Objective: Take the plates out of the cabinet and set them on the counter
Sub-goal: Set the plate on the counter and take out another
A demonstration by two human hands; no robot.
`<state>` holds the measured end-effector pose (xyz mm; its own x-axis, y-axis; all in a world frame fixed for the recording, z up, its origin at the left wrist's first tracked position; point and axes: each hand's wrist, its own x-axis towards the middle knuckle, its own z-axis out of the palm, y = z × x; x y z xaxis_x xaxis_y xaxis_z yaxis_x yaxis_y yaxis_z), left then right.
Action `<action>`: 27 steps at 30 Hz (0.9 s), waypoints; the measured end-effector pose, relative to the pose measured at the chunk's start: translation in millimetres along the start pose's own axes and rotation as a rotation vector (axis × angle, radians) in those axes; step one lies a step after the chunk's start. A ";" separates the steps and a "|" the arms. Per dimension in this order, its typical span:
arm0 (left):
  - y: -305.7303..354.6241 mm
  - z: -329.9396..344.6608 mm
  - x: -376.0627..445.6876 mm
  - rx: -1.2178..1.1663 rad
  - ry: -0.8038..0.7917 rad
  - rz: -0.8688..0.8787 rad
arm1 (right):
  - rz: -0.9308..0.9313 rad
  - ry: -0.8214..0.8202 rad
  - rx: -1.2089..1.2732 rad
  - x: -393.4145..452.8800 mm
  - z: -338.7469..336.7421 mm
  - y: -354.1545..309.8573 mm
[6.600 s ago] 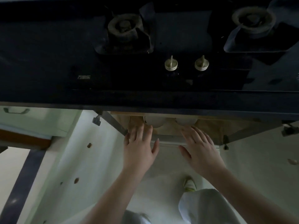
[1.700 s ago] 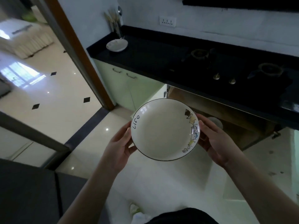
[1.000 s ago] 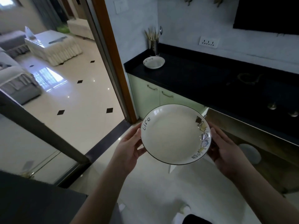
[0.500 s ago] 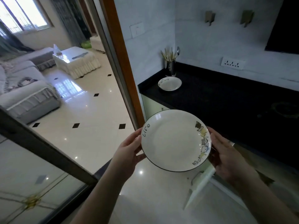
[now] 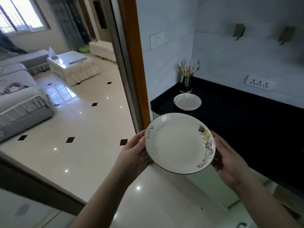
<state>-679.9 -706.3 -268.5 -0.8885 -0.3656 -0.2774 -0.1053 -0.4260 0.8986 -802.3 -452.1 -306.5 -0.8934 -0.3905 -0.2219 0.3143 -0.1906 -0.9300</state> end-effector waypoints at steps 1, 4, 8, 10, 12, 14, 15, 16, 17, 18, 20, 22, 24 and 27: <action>6.3 -4.5 12.4 -0.004 -0.004 -0.011 | -0.007 0.006 -0.015 8.3 6.8 -2.4; 22.4 -12.5 51.1 0.013 -0.024 -0.019 | -0.031 0.032 -0.049 28.7 20.9 -7.6; 31.1 -0.6 98.6 0.066 -0.119 -0.037 | -0.042 0.118 -0.026 46.3 12.7 -8.7; 28.8 13.2 119.9 0.068 -0.150 -0.073 | -0.041 0.171 0.011 55.8 1.0 -12.2; 24.4 29.4 143.6 0.055 -0.184 -0.123 | -0.041 0.220 0.038 67.8 -15.2 -15.4; 19.7 49.8 168.8 0.077 -0.217 -0.151 | -0.053 0.255 0.052 80.8 -32.7 -19.5; 16.9 61.5 181.5 0.094 -0.234 -0.155 | -0.058 0.277 0.071 87.9 -42.2 -21.8; 13.8 73.3 193.9 0.115 -0.249 -0.161 | -0.060 0.300 0.090 94.7 -52.0 -23.5; 10.7 85.8 205.5 0.135 -0.260 -0.171 | -0.062 0.320 0.101 101.1 -61.3 -25.4; 8.4 98.3 217.0 0.149 -0.278 -0.180 | -0.071 0.335 0.107 107.6 -69.6 -28.4; 4.4 121.6 240.7 0.184 -0.320 -0.203 | -0.088 0.370 0.130 120.6 -85.3 -33.7; -0.6 139.9 263.1 0.240 -0.350 -0.229 | -0.074 0.408 0.160 132.9 -101.3 -37.1; -6.8 152.9 284.4 0.274 -0.372 -0.244 | -0.052 0.416 0.167 147.0 -116.9 -39.2; -19.6 163.0 313.6 0.286 -0.380 -0.267 | -0.022 0.406 0.151 167.2 -131.5 -37.4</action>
<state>-1029.2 -677.6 -317.7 -0.9076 0.0714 -0.4137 -0.4193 -0.2013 0.8852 -1005.6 -391.9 -347.4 -0.9448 -0.0046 -0.3277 0.3101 -0.3364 -0.8892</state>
